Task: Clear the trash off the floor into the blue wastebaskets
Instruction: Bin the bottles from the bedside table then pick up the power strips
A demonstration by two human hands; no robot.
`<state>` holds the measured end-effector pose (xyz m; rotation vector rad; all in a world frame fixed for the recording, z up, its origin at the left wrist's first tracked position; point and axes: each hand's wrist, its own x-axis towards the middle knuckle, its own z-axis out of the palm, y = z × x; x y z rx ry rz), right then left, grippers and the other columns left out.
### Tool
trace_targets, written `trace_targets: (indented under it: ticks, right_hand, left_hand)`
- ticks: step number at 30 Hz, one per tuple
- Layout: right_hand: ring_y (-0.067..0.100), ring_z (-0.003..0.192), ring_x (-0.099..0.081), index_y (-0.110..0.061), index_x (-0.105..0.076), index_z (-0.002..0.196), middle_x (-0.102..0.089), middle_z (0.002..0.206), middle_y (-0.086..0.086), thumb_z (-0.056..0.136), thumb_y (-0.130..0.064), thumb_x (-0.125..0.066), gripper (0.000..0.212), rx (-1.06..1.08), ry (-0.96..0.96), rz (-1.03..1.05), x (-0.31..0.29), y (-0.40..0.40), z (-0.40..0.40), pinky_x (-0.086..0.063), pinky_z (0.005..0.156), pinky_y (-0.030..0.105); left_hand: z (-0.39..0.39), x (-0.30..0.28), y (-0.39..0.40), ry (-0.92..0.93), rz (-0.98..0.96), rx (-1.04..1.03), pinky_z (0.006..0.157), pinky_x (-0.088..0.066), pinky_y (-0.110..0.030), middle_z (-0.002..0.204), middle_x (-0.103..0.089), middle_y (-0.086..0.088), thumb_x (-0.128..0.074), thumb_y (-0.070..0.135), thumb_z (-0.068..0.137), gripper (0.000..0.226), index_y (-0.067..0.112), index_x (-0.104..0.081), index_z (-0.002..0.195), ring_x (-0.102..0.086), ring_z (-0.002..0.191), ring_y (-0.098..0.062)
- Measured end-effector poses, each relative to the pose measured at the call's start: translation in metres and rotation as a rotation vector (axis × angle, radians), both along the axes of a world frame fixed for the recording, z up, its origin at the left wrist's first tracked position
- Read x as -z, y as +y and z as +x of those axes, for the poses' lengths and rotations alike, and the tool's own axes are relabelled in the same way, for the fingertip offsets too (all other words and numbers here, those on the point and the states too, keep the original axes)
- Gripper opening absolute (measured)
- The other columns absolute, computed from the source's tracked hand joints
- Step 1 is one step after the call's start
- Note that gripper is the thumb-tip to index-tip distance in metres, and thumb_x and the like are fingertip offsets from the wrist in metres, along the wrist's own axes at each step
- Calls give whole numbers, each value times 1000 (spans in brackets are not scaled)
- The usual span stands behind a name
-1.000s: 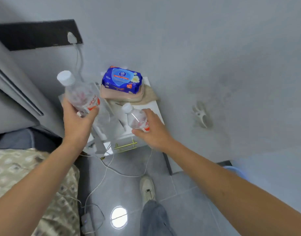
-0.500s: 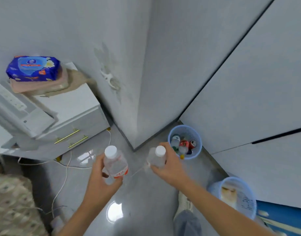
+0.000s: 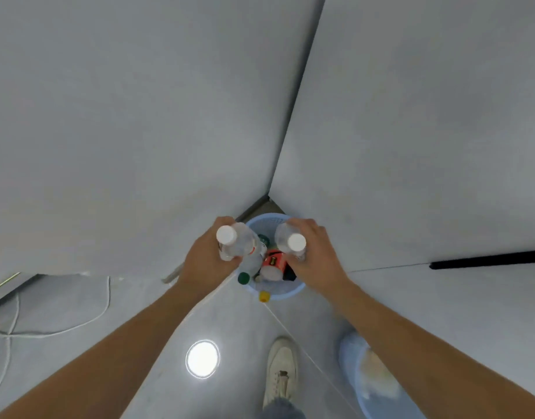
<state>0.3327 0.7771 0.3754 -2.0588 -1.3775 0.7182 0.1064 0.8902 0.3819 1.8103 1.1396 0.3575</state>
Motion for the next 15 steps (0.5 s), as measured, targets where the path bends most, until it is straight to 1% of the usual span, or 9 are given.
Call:
trace_targets:
  ticks: [2, 4, 6, 7, 8, 10, 12, 14, 15]
  right_hand:
    - [21, 108, -46, -22, -53, 132, -53, 128, -3, 79, -10, -73, 58, -97, -59, -36, 33, 1, 16, -47, 92, 41]
    - [23, 109, -45, -20, -53, 135, -53, 132, -1, 81, -13, -67, 56, -194, -117, -76, 61, 1, 28, -47, 93, 42]
    - [27, 114, -46, -13, -53, 136, -53, 135, 6, 79, -16, -57, 57, -266, -140, -102, 81, 0, 34, -45, 97, 42]
    - [29, 117, -46, -10, -52, 136, -53, 136, 9, 78, -15, -58, 59, -288, -144, -111, 89, -1, 36, -45, 99, 43]
    - [30, 120, -46, -10, -51, 137, -52, 137, 10, 78, -13, -65, 61, -309, -150, -120, 96, -3, 37, -46, 100, 43]
    - [28, 125, -43, -15, -47, 141, -48, 140, 8, 76, -15, -79, 72, -354, -173, -136, 108, -6, 37, -48, 100, 42]
    - [29, 130, -40, -17, -47, 144, -46, 143, 9, 76, -18, -82, 77, -389, -175, -166, 115, -8, 36, -50, 101, 44]
    - [30, 136, -37, -16, -46, 147, -43, 146, 11, 74, -13, -82, 81, -434, -168, -202, 117, -12, 35, -50, 101, 43]
    - [30, 138, -35, -15, -44, 148, -41, 148, 11, 72, -9, -82, 85, -461, -154, -231, 115, -15, 35, -50, 100, 42]
  left_hand:
    - [23, 32, 7, 72, 50, 112, 87, -56, -39, 111, -64, 17, -78, 19, 79, 56, 40, -49, 122, -66, 101, -13]
    - [40, 61, 8, 148, 153, 219, 84, -55, -38, 121, -60, 12, -74, 15, 79, 60, 37, -47, 129, -65, 103, -20]
    - [53, 85, 9, 203, 242, 296, 80, -55, -39, 130, -56, 5, -73, 17, 83, 57, 31, -48, 132, -65, 102, -26]
    - [58, 95, 8, 224, 275, 343, 78, -57, -43, 134, -53, 4, -72, 20, 86, 54, 31, -47, 133, -65, 102, -28]
    - [62, 105, 8, 251, 311, 402, 75, -58, -46, 137, -50, 4, -72, 21, 87, 55, 32, -44, 133, -65, 102, -30]
    - [66, 122, 6, 314, 329, 499, 67, -59, -49, 142, -45, 3, -75, 15, 83, 65, 34, -38, 134, -64, 106, -31]
    - [66, 134, 2, 347, 331, 546, 69, -60, -48, 149, -41, 2, -75, 17, 85, 69, 33, -37, 141, -61, 115, -28]
    - [61, 143, 0, 365, 352, 584, 75, -61, -45, 156, -36, 3, -72, 24, 90, 69, 33, -35, 147, -57, 123, -26]
    - [59, 145, -1, 365, 343, 602, 77, -61, -44, 158, -34, 3, -73, 22, 90, 72, 34, -34, 149, -56, 126, -27]
